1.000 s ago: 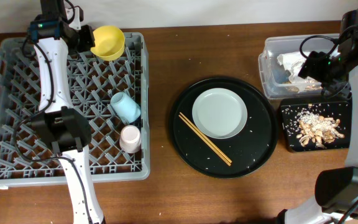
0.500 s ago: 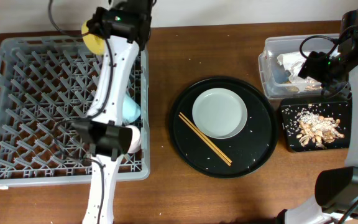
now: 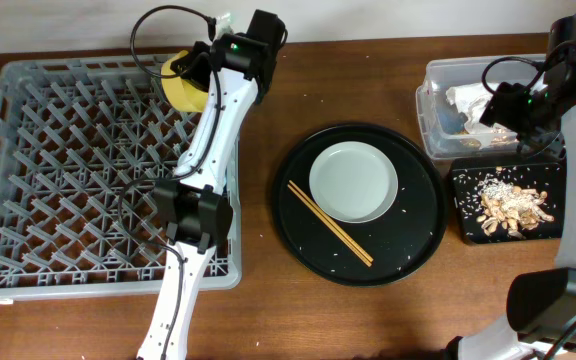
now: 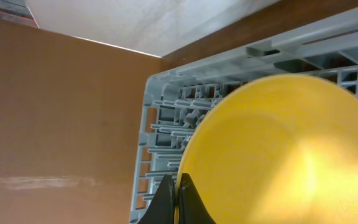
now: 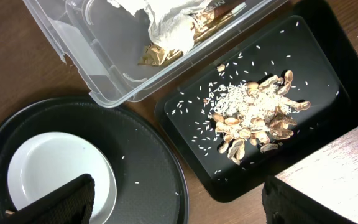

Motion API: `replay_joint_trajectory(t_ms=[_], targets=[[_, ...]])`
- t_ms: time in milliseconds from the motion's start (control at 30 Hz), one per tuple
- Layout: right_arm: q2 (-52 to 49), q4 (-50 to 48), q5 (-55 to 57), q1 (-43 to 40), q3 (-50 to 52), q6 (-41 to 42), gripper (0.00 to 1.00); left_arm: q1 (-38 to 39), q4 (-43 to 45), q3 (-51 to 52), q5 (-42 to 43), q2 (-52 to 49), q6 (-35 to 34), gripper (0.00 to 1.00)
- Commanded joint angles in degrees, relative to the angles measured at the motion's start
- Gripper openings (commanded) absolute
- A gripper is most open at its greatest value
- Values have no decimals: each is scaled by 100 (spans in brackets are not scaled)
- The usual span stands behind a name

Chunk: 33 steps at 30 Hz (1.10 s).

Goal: Sort waste into correct bins and load items into the dishwasher rack
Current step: 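Grasp the white plate from the round tray with the left gripper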

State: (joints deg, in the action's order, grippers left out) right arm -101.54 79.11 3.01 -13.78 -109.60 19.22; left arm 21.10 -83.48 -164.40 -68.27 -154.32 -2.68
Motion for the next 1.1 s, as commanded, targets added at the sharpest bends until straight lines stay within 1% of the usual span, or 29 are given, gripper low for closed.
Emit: replay_joint_trajectory(t_ms=[0, 200, 300, 533, 567, 633, 767, 833, 867, 933, 1000, 1033, 1067], targets=[[-20, 0, 63, 26, 11, -37, 87, -105, -22, 35, -885, -149, -94, 1], [-20, -7, 24, 26, 11, -37, 88, -129, 31, 37, -935, -149, -98, 0], [-20, -4, 22, 26, 11, -37, 87, 17, 31, 37, -761, -164, -98, 0], [-20, -7, 24, 26, 11, -37, 88, 76, 2, 48, -614, -586, -96, 0], [-20, -4, 24, 26, 11, -37, 88, 76, 4, 48, -776, -586, -94, 0], [-20, -22, 24, 26, 11, -37, 87, 72, 0, 48, -1746, -581, -11, 0], [-20, -26, -42, 26, 11, -37, 88, 114, -15, 48, -1333, -575, -15, 0], [-20, -24, -42, 26, 11, -37, 87, 179, -9, 48, -767, -575, -13, 1], [-20, -24, -42, 26, 11, -37, 87, 201, 33, 48, -693, -575, -13, 17], [-20, -22, -46, 26, 11, -37, 88, 219, 52, 48, -688, -575, -13, 61], [-20, -24, -94, 26, 11, -37, 87, 249, 83, 48, -686, -575, -13, 87], [-20, -24, -105, 26, 11, -37, 88, 267, 173, 48, -494, -575, -13, 99], [-20, -24, -105, 26, 11, -37, 88, 282, 199, 46, -293, -575, -13, 99]])
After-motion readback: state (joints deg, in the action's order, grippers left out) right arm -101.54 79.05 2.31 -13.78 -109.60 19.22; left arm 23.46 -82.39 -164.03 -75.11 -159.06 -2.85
